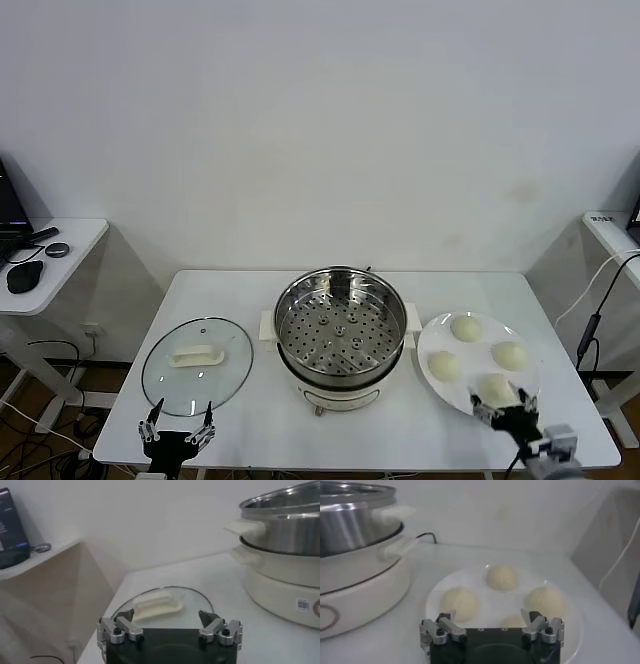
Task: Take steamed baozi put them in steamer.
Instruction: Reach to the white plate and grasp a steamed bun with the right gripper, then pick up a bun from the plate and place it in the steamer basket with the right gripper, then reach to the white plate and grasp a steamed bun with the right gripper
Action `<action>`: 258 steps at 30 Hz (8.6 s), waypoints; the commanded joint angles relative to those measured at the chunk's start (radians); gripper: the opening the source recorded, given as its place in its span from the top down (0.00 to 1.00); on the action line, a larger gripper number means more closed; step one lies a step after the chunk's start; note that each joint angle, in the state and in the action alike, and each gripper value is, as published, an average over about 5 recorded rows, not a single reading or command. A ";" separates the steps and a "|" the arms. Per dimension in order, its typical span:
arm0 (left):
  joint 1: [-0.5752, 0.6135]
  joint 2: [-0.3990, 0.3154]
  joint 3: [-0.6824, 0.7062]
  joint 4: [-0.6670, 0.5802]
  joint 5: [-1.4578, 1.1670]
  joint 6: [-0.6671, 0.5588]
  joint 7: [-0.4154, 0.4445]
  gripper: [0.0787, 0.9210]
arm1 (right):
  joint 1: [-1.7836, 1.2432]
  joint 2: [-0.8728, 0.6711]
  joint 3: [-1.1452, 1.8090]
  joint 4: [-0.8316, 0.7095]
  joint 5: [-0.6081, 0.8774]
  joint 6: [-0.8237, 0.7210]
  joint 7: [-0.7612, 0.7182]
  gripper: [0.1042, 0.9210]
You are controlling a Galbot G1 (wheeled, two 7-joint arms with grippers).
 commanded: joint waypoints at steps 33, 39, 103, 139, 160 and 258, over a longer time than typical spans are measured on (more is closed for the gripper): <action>0.065 -0.065 -0.048 -0.104 0.019 0.011 -0.025 0.12 | 1.343 -0.376 -1.106 -0.924 -0.699 0.369 -0.967 0.12; 0.077 -0.061 -0.042 -0.104 0.026 0.010 -0.028 0.12 | 1.300 -0.346 -1.050 -0.959 -0.706 0.357 -0.921 0.12; 0.036 -0.052 -0.017 -0.102 0.047 0.018 -0.029 0.12 | 1.751 -0.204 -1.339 -1.069 -0.231 0.883 -1.081 0.46; 0.051 -0.079 -0.014 -0.102 0.029 0.019 -0.065 0.12 | 1.760 0.169 -1.578 -1.013 -0.601 1.162 -1.037 0.45; 0.052 -0.074 -0.016 -0.090 0.021 0.019 -0.068 0.12 | 1.700 0.184 -1.571 -1.072 -0.604 1.161 -0.955 0.25; 0.047 -0.059 -0.004 -0.061 0.019 0.040 -0.048 0.12 | 1.161 -0.416 -1.248 -0.541 -0.545 -0.135 -0.938 0.16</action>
